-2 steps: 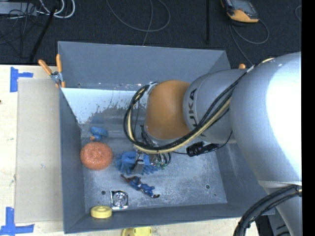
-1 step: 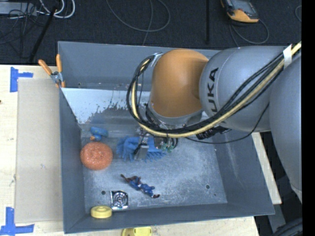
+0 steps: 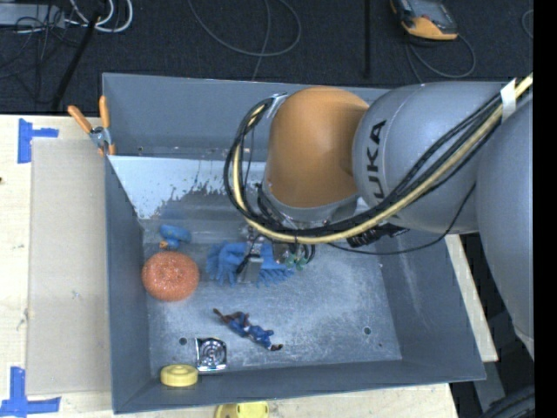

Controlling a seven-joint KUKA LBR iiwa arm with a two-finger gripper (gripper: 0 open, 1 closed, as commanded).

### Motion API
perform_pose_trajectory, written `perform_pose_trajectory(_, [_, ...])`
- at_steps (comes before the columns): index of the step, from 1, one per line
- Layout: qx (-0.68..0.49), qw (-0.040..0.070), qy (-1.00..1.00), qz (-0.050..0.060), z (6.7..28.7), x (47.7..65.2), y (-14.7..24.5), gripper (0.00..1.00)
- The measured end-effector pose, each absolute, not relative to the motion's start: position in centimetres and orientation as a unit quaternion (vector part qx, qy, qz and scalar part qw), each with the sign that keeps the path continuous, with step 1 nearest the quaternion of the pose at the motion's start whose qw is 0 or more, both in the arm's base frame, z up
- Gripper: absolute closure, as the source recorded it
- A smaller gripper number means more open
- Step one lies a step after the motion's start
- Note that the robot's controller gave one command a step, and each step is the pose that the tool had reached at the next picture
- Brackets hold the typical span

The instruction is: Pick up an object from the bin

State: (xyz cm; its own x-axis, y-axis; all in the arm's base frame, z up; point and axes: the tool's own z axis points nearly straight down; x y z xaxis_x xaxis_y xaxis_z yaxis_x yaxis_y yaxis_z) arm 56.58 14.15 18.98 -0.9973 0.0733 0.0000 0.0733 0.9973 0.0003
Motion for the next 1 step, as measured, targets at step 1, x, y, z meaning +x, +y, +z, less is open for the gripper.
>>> perform_pose_trajectory(1, [0.028,0.0,1.0,0.0,28.75,57.32,15.59,1.0])
